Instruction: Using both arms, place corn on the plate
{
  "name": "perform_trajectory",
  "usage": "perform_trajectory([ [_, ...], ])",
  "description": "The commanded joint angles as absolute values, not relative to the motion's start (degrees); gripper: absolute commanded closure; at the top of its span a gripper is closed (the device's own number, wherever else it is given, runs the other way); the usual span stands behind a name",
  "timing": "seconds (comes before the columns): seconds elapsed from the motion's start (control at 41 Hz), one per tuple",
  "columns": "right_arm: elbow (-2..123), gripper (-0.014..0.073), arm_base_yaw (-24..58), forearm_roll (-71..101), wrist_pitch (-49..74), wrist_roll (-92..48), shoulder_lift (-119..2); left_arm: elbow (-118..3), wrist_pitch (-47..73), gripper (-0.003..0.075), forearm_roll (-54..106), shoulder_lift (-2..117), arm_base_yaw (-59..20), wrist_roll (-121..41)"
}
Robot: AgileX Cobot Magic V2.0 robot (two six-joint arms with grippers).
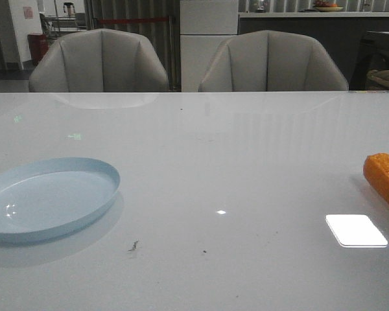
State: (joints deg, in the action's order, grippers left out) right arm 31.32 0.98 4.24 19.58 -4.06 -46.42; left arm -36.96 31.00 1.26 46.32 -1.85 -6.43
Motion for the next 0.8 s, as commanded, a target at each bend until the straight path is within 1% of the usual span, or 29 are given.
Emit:
perform_trajectory([
  [0.0, 33.27, 0.0137, 1.03, 4.12, 15.97, -4.06, -46.99, -38.55, 28.82, 0.0283, 3.16, 48.67, -1.93, -6.09],
  [0.146, 33.27, 0.0137, 1.03, 5.16, 15.58, -4.06, -47.80, -39.56, 31.28, 0.0288, 6.40, 53.27, -1.93, -6.09],
  [0.244, 33.48, 0.0137, 1.03, 5.42, 18.52, -4.06, -48.45, -42.68, 33.62, 0.0283, 6.40, 57.15, -1.93, -5.99],
  [0.487, 37.29, 0.0137, 1.03, 7.12, 32.15, -4.06, -50.05, -57.13, 41.61, 0.0283, 6.40, 71.14, -1.93, -2.93],
  [0.78, 37.96, 0.0137, 1.03, 7.52, 33.06, -4.06, -49.97, -70.33, 49.57, 0.0285, 7.47, 89.67, -1.93, -2.56],
])
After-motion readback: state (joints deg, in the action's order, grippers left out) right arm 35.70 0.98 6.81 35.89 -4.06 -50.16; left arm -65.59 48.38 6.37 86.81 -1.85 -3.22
